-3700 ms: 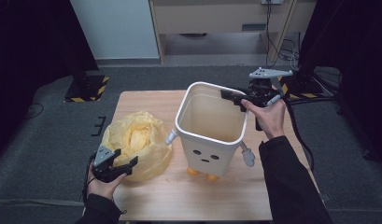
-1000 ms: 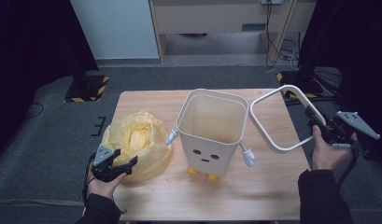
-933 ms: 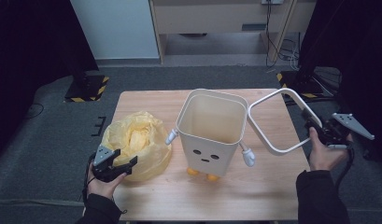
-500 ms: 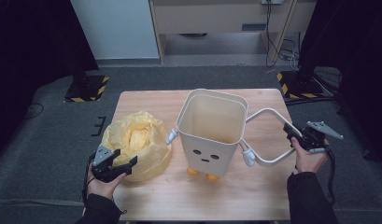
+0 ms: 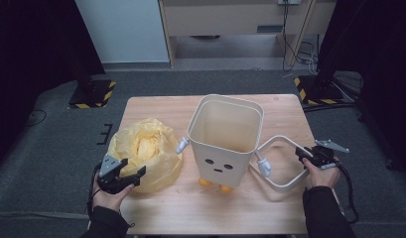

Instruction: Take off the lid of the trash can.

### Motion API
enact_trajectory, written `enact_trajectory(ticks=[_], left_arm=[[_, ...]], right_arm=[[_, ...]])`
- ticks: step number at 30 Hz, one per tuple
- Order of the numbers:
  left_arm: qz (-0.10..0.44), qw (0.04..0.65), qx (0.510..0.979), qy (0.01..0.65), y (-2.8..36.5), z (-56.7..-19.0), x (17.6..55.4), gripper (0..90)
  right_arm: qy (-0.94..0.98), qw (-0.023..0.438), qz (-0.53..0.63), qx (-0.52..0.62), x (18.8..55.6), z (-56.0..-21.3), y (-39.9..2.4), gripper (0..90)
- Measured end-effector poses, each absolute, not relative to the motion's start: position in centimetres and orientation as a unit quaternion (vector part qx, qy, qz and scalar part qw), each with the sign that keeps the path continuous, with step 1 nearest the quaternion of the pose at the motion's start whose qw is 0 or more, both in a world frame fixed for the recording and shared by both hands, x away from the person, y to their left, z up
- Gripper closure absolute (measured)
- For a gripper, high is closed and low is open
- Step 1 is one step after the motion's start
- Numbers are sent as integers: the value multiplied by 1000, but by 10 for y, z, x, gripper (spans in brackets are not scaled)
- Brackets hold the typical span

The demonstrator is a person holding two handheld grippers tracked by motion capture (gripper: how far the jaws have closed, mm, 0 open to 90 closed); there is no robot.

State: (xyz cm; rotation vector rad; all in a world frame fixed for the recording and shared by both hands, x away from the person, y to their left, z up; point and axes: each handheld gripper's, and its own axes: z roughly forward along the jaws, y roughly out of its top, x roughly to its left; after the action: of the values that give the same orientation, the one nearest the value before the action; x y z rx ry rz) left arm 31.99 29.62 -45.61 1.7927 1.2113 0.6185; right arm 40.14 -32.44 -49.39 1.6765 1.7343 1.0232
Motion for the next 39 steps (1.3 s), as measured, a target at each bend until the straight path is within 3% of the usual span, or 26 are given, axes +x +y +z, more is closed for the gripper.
enact_trajectory(ticks=[4,9,25,39], left_arm=[[248,431,719,486,297,-456,320,217],[248,430,720,485,296,-456,320,217],[271,454,698,484,299,-448,321,220],[280,448,682,506,297,-447,345,216]], right_arm=[[640,255,366,625,402,-503,-329,619],[638,225,358,643,401,-512,-338,496],[681,217,424,557,393,-466,-311,309],[705,213,425,526,363,-463,-310,266]])
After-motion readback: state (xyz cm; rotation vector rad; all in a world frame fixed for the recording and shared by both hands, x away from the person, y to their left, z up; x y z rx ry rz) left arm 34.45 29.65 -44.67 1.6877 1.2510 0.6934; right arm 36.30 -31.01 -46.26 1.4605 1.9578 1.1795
